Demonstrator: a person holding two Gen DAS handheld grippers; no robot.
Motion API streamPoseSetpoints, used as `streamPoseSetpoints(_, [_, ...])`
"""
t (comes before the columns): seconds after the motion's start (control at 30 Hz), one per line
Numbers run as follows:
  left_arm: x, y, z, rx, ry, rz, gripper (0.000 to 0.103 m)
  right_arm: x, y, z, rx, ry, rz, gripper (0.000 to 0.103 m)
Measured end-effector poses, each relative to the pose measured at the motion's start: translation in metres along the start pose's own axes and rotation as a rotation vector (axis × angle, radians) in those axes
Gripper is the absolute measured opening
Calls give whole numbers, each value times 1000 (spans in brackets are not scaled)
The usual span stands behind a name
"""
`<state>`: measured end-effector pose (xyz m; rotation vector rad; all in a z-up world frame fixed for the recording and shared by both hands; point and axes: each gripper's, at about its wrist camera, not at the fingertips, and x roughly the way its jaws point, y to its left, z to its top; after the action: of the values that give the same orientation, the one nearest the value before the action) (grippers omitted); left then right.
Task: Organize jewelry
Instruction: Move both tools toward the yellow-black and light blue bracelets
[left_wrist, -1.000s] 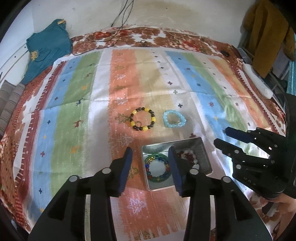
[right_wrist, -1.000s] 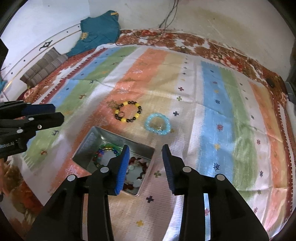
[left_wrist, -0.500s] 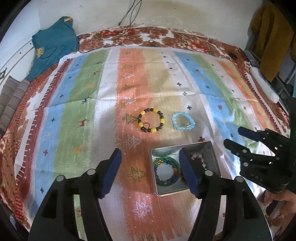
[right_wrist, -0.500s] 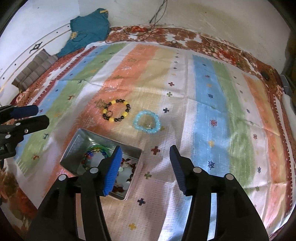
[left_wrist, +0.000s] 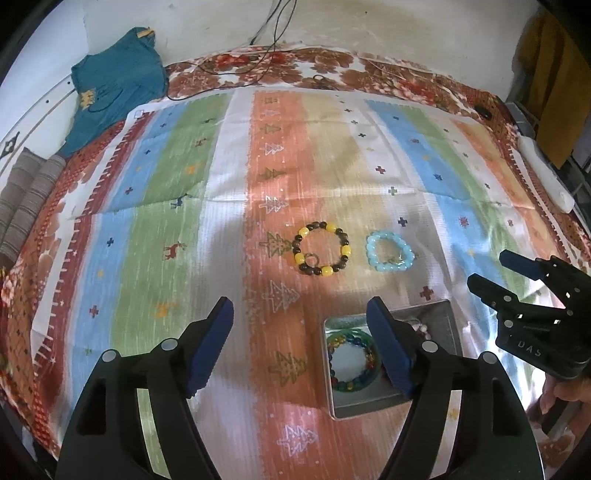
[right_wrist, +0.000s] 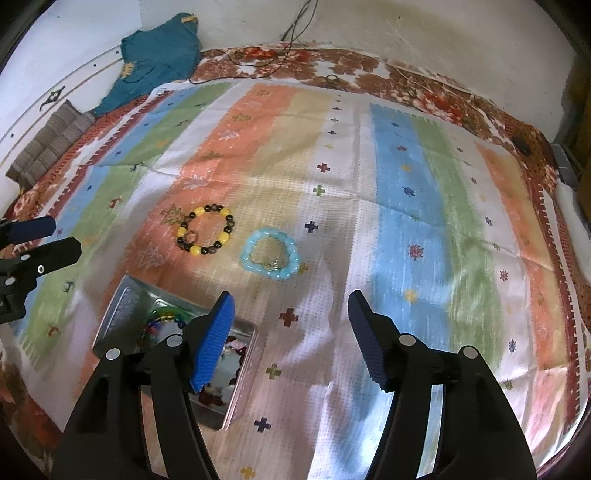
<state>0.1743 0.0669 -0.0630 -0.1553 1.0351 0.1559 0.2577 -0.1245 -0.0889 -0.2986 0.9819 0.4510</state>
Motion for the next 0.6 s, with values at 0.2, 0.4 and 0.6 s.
streamPoseSetpoints(0.2, [16,-5,4,49,5,26,76,6,2,6,4,10,-1,64])
streamPoseSetpoints(0.4, [30,4,14,15,12,26,77,20,4,14,-7,14,-13,65])
streamPoseSetpoints(0.6, [42,5,22,11,11,22,79,29,-2,20,9,15,-22,65])
